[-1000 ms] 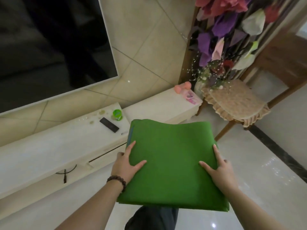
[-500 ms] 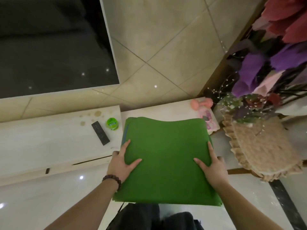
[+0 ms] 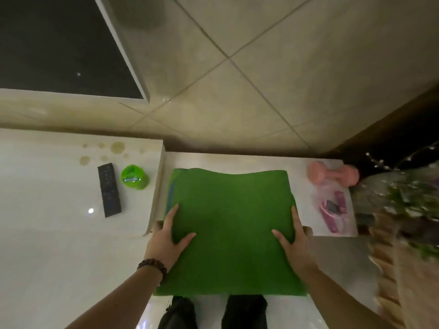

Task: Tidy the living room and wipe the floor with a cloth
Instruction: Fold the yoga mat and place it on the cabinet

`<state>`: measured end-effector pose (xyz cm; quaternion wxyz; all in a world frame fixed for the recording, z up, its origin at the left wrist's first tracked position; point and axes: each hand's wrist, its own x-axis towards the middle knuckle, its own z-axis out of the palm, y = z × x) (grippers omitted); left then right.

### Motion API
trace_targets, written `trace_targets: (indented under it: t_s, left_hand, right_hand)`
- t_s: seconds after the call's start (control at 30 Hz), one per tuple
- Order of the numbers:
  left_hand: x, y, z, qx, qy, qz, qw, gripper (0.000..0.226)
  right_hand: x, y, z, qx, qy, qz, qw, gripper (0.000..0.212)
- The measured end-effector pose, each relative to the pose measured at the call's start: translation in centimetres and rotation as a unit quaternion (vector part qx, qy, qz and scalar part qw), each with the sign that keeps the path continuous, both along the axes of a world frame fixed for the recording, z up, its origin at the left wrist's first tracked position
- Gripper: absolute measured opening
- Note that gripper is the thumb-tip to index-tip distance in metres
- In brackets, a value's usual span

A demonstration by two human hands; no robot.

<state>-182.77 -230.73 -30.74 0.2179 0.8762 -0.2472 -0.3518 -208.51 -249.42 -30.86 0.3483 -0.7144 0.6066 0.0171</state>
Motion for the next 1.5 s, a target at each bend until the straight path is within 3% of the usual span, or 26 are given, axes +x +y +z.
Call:
trace_targets:
  t_s: [0.3,0.5,0.8,0.93,1.13,1.17,1.23,1.33,1.4,1.5]
  left_hand:
    - [5.3,-9.8,-12.4,-0.018,-0.018,0.008,1.0,0.087]
    - [6.3,-11.1,-17.8,0.058,0.009,0.004,0.998,0.093]
    - [5.6,-11.0,-17.4,0.027,0.012,0.031,0.999,0.1]
    - [6.0,-10.6,-16.9,0.023,0.032,0.028,0.999,0.1]
    - [7.5,-8.2,-16.0,0.024,0.041,0.049,0.998,0.098]
    - [7.6,-8.0,-15.9,0.04,0.026,0.033,0.998,0.098]
    - [7.0,-8.1,-15.9,0.082,-0.094,-0.03,0.992,0.091]
    - [4.8,-8.0,-16.3,0.073,-0.285,-0.12,0.948,0.076]
    - [3.5,-7.4,-17.1,0.069,-0.308,-0.163,0.935,0.076]
    - [3.1,-6.2,-18.9,0.099,-0.284,-0.194,0.934,0.079]
  right_hand:
    - [4.7,-9.6,-13.4,-0.035,-0.043,-0.006,0.998,0.084]
    - [5.5,-11.2,-18.6,0.013,-0.025,0.018,0.999,0.086]
    - [4.0,-8.5,-18.8,0.054,-0.096,-0.015,0.994,0.099]
    - [4.5,-7.8,-19.0,-0.003,-0.075,-0.021,0.997,0.1]
    - [6.3,-6.8,-19.6,0.019,-0.069,0.039,0.997,0.1]
    - [6.6,-6.8,-19.6,0.021,-0.053,0.048,0.997,0.099]
    - [6.9,-6.6,-19.2,0.008,-0.006,0.053,0.999,0.097]
    - [8.0,-4.9,-17.1,-0.152,0.072,0.152,0.974,0.088]
    - [10.4,-2.6,-16.0,-0.214,0.073,0.264,0.938,0.085]
    - [14.3,1.5,-17.6,-0.21,0.058,0.405,0.888,0.079]
